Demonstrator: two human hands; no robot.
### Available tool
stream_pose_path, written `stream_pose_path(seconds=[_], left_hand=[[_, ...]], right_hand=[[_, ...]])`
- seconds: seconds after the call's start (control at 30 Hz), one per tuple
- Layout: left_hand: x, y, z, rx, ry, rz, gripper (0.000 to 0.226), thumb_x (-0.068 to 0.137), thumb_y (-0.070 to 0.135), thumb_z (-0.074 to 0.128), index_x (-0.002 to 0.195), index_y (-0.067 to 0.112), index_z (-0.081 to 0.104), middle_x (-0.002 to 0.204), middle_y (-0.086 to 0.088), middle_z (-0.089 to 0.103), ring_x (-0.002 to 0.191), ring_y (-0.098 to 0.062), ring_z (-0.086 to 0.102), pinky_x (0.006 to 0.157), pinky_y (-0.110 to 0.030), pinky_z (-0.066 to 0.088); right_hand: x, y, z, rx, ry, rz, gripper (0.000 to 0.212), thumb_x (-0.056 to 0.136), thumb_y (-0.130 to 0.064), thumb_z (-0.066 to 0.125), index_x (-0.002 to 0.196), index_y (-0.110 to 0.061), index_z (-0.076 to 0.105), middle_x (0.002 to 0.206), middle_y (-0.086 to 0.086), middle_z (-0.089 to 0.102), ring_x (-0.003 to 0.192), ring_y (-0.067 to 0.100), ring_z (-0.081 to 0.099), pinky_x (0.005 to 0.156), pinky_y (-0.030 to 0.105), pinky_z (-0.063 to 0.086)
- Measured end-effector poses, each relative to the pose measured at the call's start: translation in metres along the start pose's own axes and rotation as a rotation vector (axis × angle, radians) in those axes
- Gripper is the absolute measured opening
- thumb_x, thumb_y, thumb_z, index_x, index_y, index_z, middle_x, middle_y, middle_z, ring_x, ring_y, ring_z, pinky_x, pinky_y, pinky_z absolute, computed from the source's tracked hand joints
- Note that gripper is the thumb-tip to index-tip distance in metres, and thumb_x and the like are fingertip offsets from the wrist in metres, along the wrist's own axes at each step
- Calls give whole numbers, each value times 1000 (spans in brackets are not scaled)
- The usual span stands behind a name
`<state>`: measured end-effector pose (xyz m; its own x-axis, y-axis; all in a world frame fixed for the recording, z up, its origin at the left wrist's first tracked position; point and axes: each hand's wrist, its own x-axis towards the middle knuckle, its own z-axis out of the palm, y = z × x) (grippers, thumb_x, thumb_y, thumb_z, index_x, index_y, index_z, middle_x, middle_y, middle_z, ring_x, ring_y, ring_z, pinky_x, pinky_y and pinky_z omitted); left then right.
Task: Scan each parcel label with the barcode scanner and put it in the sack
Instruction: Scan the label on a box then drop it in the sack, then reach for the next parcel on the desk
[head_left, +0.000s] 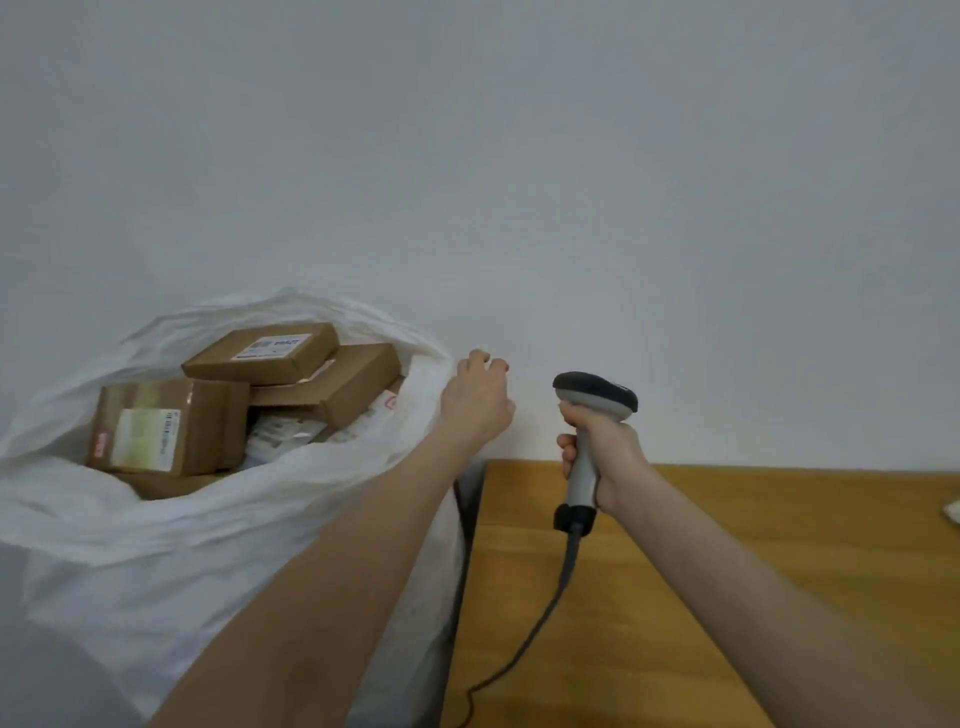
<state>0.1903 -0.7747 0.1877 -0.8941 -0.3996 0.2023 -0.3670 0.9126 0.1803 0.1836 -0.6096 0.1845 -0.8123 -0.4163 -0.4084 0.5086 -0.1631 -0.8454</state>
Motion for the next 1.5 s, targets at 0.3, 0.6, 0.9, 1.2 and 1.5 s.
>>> stream_pose_path(seconds=[0.3,0.6,0.9,1.2,1.5], left_hand=[[-8,276,118,-48,-272,235,50,92,14,52,141,14,39,144,-7,31,132,-23,34,100,-35,42],[-16,493,226,-62,-484,494,52,94,22,56,143,15,38,144,-8,33,129,-25,39,99,-38,45],[26,608,369,-101,-659,537,65,89,44,61,140,14,37,140,-8,38,127,-24,41,97,-37,42],[70,679,479,0,-702,558,103,83,56,64,153,24,-5,160,-14,-5,147,-36,0,117,-48,15],[65,670,478,-2,-544,607,19,95,19,49,109,11,59,107,-7,64,96,-25,62,67,-29,40]], right_hand=[[-17,-32,-294,151,298,65,15,92,-20,63,86,-8,56,57,5,55,43,13,45,47,26,40],[-19,-65,-503,224,668,70,13,90,-18,65,84,-9,60,60,7,56,44,14,45,46,25,40],[46,-75,-618,268,919,76,16,88,-18,69,81,-7,60,60,9,57,46,16,48,48,27,43],[105,-61,-678,320,959,132,17,87,-18,70,78,-6,61,49,5,55,43,16,47,45,26,42],[95,-54,-685,351,894,150,18,87,-17,70,75,-7,60,49,4,55,43,16,46,48,27,41]])
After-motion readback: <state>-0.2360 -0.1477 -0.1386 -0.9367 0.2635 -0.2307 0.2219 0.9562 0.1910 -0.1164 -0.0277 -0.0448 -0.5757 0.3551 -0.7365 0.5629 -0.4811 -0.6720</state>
